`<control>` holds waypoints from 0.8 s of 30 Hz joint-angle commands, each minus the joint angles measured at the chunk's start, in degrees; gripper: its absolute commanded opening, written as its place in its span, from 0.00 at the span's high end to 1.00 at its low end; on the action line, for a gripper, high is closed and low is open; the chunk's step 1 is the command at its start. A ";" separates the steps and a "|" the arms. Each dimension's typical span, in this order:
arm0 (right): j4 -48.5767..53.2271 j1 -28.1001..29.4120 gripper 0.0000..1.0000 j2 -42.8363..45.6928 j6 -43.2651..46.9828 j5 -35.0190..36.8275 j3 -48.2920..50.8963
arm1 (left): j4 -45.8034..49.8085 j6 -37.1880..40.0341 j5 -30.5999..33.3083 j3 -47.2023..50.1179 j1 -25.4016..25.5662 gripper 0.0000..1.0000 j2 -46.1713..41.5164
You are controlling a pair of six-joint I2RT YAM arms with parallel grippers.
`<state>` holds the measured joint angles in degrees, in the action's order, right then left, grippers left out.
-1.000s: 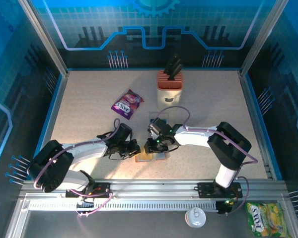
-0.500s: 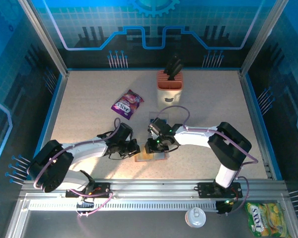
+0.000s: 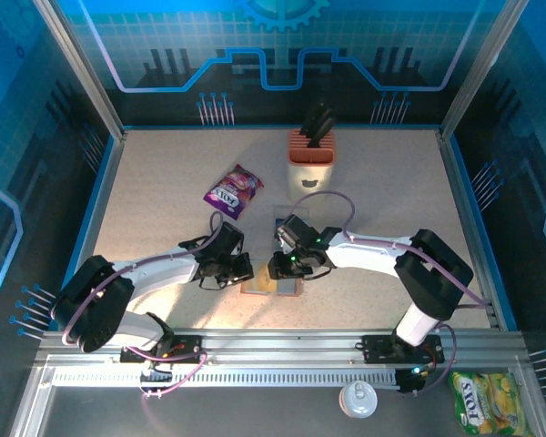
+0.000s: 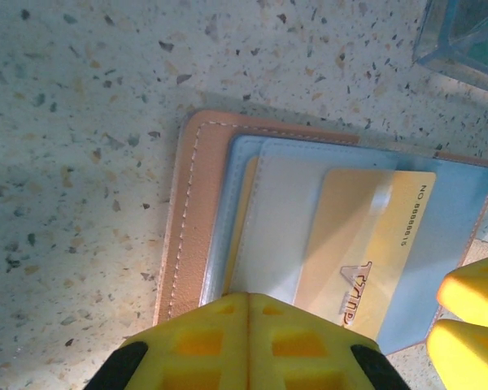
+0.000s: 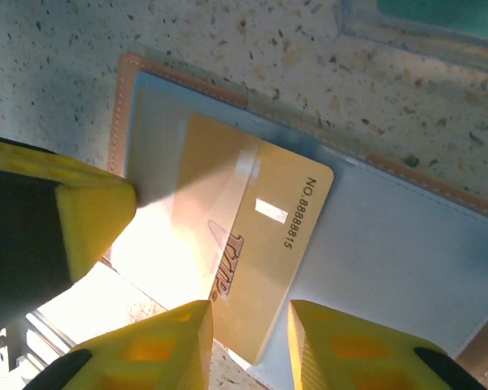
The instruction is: Take the credit cards out of the card holder
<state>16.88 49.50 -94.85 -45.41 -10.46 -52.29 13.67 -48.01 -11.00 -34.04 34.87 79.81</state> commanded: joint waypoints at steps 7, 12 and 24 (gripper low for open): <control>-7.38 -0.93 0.68 0.29 -4.07 -4.62 4.07 | -0.98 0.40 -4.82 -1.86 -0.18 0.90 -0.89; -10.26 -1.59 0.68 -0.66 -5.30 -6.45 4.66 | -2.10 -0.40 -4.71 -1.14 -0.24 0.92 -0.24; -11.63 -2.07 0.68 -2.67 -5.33 -7.47 4.85 | -0.42 -0.85 -2.98 -0.79 -0.30 0.93 3.37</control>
<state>6.50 48.16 -96.33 -50.13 -16.75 -47.86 11.42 -48.07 -14.83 -34.37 34.87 82.15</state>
